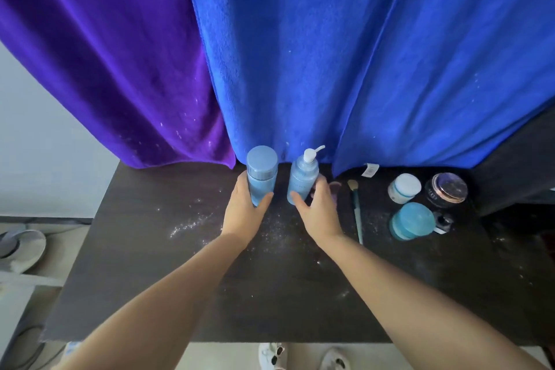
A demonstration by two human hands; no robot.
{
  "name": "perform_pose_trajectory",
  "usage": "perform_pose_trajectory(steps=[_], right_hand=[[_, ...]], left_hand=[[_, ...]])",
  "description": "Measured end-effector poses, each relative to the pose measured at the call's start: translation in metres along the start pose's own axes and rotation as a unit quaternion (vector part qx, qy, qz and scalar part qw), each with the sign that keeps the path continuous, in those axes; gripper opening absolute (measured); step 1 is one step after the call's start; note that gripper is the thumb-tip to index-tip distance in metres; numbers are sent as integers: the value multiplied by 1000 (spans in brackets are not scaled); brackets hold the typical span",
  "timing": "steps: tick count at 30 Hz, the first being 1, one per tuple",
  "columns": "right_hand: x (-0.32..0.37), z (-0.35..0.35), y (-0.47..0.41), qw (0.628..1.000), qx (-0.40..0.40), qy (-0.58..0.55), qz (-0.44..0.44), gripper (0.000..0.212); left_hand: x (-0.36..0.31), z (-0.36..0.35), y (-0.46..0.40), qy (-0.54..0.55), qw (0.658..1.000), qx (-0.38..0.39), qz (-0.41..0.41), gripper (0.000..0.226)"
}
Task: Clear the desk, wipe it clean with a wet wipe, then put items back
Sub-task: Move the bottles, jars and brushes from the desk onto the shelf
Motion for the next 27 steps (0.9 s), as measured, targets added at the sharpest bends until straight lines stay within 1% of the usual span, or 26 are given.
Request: perform_pose_trajectory(steps=[3, 6, 10, 12, 17, 20, 22, 24, 27], right_hand=[[1, 4, -3, 1000, 20, -9, 0, 44], [5, 15, -4, 999, 38, -33, 6, 42], [5, 29, 3, 997, 59, -6, 39, 41], [8, 27, 8, 997, 56, -20, 46, 41], [17, 32, 14, 997, 28, -44, 61, 45], [26, 54, 12, 996, 10, -58, 68, 48], [32, 75, 10, 996, -7, -64, 67, 45], [36, 100, 8, 994, -41, -74, 69, 42], [39, 143, 12, 989, -107, -78, 69, 43]], left_hand=[[-3, 3, -3, 0, 1000, 16, 5, 54], [-9, 6, -2, -27, 999, 21, -10, 50], [-24, 7, 6, -50, 998, 26, -25, 43], [-33, 8, 10, -54, 998, 26, -31, 39], [-39, 10, 12, -63, 997, 29, -34, 43], [-54, 8, 11, -62, 996, 24, -53, 42], [-70, 4, 10, -59, 995, 31, -73, 36], [-91, -2, 8, -50, 992, 41, -108, 34], [-130, -18, 7, -38, 985, 59, -160, 38]])
Point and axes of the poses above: each hand's wrist, its own y-axis away from the middle knuckle, its own z-axis out of the back of the hand, x = y × z, the point moved 1 cm from there along -y, towards the middle knuckle, and after that the axes turned 12 degrees about -y, right-handed, at the moved point
